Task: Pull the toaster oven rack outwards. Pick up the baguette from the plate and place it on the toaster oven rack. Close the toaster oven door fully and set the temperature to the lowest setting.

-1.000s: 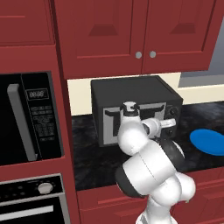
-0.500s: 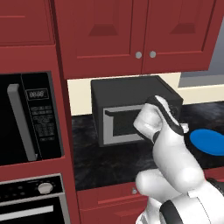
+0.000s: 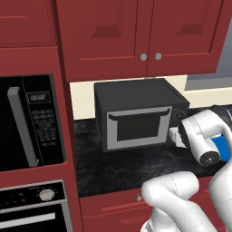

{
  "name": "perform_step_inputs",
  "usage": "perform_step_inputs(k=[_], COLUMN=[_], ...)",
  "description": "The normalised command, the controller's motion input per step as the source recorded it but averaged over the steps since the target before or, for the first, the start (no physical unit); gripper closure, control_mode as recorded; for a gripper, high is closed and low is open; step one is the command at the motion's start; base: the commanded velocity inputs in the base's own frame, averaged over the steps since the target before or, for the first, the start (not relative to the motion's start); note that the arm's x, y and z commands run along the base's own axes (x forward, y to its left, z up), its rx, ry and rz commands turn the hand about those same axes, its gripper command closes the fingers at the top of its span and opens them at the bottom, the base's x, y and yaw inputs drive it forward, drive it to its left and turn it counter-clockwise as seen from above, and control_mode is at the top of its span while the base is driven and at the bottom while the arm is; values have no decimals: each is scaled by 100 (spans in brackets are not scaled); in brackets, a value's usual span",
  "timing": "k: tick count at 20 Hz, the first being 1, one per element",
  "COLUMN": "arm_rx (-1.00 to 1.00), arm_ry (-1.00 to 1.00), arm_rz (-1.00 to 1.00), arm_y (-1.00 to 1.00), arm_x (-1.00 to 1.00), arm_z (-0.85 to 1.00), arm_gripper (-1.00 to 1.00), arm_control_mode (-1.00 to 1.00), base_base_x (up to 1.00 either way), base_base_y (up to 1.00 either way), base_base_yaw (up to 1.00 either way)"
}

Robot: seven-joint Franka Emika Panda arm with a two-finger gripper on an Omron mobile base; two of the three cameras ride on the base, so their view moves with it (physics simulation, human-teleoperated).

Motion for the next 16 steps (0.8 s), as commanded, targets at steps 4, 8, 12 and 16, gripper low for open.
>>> perform_step_inputs(k=[4,8,12,16], arm_rx=[-25,-33,-31,-27], arm_ry=[0,0,-5,-1], arm_rz=[10,12,14,12], arm_y=[-31,-39,-29,0], arm_x=[-5,6,4,37], arm_z=[83,6,-26,-30], arm_gripper=[-100,-100,-100,-100], arm_control_mode=[-100,-100,-100,-100], base_base_x=[0,0,0,0], base_base_y=[0,0,0,0], base_base_yaw=[0,0,0,0])
